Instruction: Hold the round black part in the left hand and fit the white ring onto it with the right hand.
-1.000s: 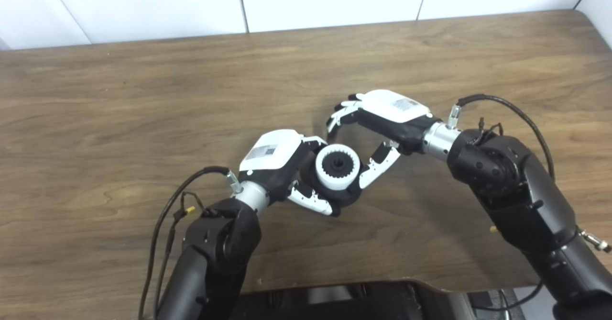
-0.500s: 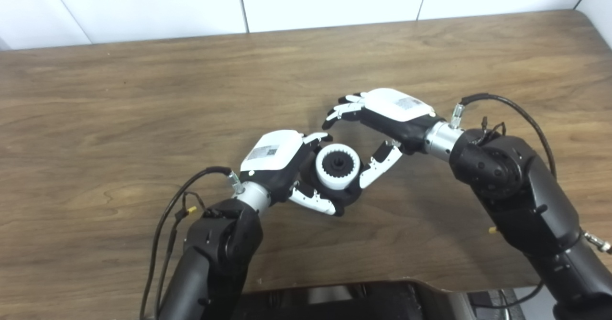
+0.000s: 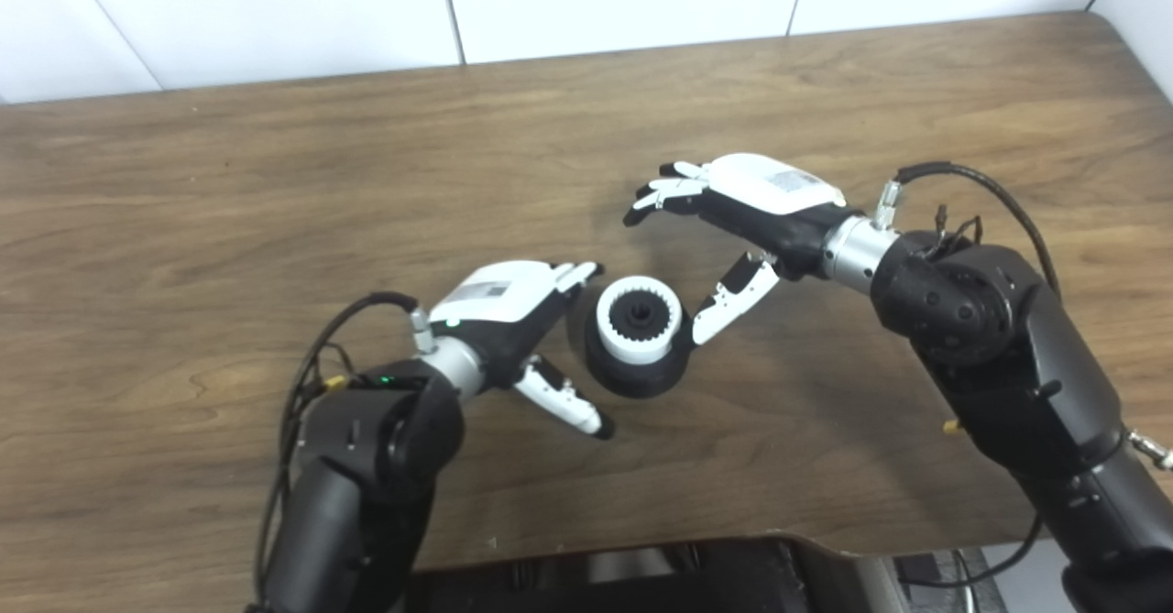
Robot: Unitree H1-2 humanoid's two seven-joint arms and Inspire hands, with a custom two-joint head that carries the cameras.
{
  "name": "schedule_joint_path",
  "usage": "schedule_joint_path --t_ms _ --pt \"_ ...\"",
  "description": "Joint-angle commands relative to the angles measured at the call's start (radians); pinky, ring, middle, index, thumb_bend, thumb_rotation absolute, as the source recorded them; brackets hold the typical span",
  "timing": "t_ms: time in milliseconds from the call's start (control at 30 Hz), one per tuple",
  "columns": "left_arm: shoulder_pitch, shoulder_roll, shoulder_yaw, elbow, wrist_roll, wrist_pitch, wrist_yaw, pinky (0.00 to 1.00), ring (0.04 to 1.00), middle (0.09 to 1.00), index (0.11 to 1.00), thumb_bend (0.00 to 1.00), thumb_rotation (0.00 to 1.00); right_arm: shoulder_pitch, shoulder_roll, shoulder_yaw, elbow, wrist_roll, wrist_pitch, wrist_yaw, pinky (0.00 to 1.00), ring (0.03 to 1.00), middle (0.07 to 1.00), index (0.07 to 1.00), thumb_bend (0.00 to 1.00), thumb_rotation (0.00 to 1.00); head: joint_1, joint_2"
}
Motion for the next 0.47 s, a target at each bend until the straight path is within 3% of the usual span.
schedule_joint_path --t_ms 0,300,433 --pt "-0.026 0.015 0.028 -0.043 0.046 -0.012 -0.028 1.0 1.0 1.0 1.0 1.0 0.37 -0.037 -0.006 -0.018 -0.011 0.002 -0.01 -0.035 1.0 0.998 0.923 0.834 1.0 0.43 -0.001 -0.005" --pt "-0.065 -0.003 0.138 -0.171 0.096 -0.052 -0.13 1.0 1.0 1.0 1.0 1.0 0.34 -0.026 -0.011 -0.028 -0.008 0.006 -0.011 -0.058 1.0 0.997 0.921 0.835 1.0 0.43 0.007 -0.022" --pt "-0.085 0.021 0.212 -0.202 0.063 -0.065 -0.13 1.0 1.0 1.0 1.0 1.0 0.36 -0.019 -0.014 -0.035 -0.008 0.004 -0.011 -0.062 1.0 0.994 0.921 0.838 1.0 0.43 0.009 -0.034"
